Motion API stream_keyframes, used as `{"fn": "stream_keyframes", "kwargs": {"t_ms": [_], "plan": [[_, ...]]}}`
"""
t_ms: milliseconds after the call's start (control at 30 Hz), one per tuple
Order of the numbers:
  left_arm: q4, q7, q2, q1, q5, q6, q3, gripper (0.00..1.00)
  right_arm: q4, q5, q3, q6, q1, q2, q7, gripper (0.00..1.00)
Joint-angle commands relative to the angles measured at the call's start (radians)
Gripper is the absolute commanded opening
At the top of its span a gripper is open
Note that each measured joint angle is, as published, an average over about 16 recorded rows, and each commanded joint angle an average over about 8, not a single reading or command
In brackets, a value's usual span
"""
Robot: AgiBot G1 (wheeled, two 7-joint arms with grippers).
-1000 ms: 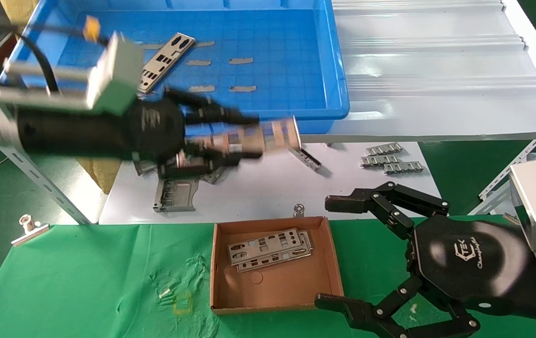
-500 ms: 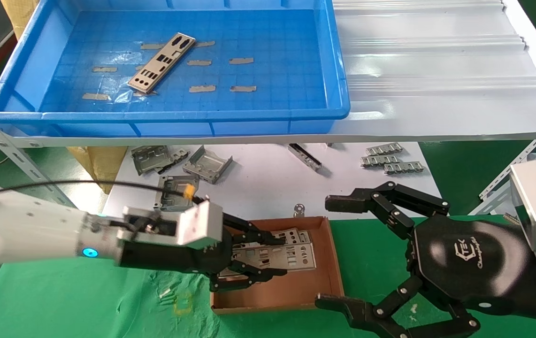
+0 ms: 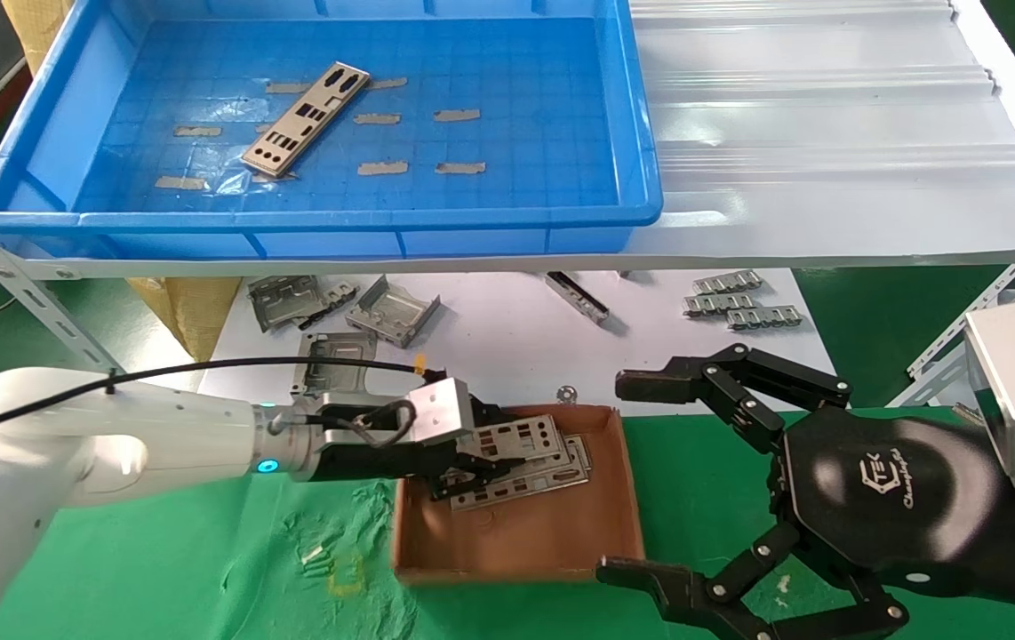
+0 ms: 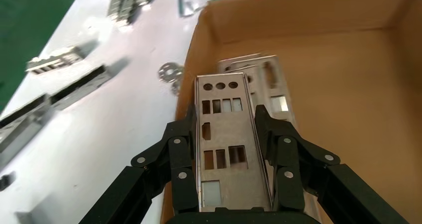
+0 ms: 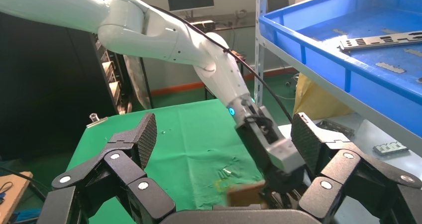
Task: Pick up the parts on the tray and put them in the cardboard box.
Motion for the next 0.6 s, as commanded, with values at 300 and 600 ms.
{"fn": "stream_keyframes", "kwargs": {"t_ms": [300,600], "plan": [[0.024,-0.006,0.017,0.005,-0.022,-0.003,-0.01,1.0,0.0,0.0,0.0,0.0,0.0,0.0,0.0,1.0],[0.045,-0.034,-0.023,-0.01,-0.051,0.131,-0.025,1.0,0.0,0.0,0.0,0.0,0.0,0.0,0.0,1.0]]}}
